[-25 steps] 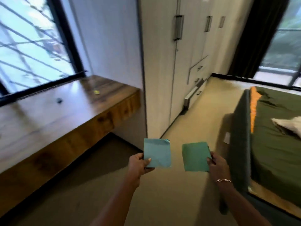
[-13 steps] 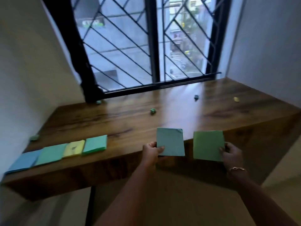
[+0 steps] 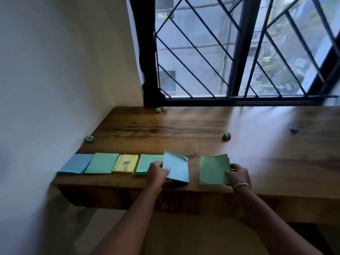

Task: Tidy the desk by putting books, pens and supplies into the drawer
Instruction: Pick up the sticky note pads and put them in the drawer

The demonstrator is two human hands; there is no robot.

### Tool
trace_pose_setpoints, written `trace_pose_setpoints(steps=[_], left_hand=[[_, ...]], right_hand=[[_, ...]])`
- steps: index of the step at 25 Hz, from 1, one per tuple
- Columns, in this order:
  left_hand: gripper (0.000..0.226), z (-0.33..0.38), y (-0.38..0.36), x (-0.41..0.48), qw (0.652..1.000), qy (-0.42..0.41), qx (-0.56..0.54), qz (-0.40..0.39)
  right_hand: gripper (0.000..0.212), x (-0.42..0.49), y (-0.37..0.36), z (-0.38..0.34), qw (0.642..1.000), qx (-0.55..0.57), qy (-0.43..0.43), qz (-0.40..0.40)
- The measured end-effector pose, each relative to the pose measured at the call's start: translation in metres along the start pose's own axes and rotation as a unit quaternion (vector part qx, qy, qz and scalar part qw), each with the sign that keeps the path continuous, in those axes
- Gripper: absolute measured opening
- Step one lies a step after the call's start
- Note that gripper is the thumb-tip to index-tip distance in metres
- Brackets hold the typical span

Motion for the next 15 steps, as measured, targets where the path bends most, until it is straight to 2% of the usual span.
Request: trace_pose_setpoints(steps=[2, 4, 6, 8, 10, 11, 12, 13, 14, 15], left_hand=[[0.037, 0.007, -0.001, 0.012, 0.995, -0.043, 0.083, 0.028], [0.038, 0.019, -0.009, 0.012, 0.966, -0.11, 0.228, 0.056], [0.038, 0.031, -0.024, -0.001, 0.899, -0.212, 0.373, 0.083], [0.041, 0.03, -0.044, -0.016, 0.834, -0.317, 0.447, 0.06], [0.035, 0.013, -0.065, -0.02, 0.788, -0.393, 0.473, 0.023], [0.029, 0.002, -0.072, -0.02, 0.774, -0.408, 0.484, -0.001], [0.034, -0.005, -0.075, -0.02, 0.774, -0.396, 0.494, -0.029], [0.047, -0.013, -0.08, -0.017, 0.779, -0.375, 0.499, -0.056], [0.057, -0.017, -0.081, -0.014, 0.787, -0.361, 0.497, -0.06], [0.058, -0.02, -0.084, -0.01, 0.786, -0.359, 0.499, -0.059]], right_hand=[[0.03, 0.009, -0.01, -0.01, 0.999, -0.035, 0.014, -0.007], [0.03, 0.016, -0.017, -0.019, 0.997, -0.068, 0.032, -0.019], [0.03, 0.019, -0.021, -0.023, 0.993, -0.101, 0.049, -0.033], [0.035, 0.018, -0.019, -0.032, 0.975, -0.191, 0.115, -0.006], [0.038, 0.008, -0.025, -0.048, 0.917, -0.276, 0.281, 0.062], [0.034, -0.001, -0.036, -0.053, 0.876, -0.293, 0.376, 0.071], [0.029, -0.01, -0.047, -0.054, 0.829, -0.316, 0.456, 0.073], [0.032, -0.015, -0.059, -0.051, 0.784, -0.355, 0.504, 0.067], [0.042, -0.016, -0.072, -0.045, 0.76, -0.4, 0.51, 0.037], [0.054, -0.012, -0.081, -0.04, 0.763, -0.436, 0.478, -0.009]])
Point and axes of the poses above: each hand's wrist, its own x-axis towards the middle knuckle, its own y-axis out of the back of the hand, z = x × y, the point moved 7 cm from there along x, towards the middle knuckle, and after that the axes turned 11 degrees about -x, right-handed, at the moved point
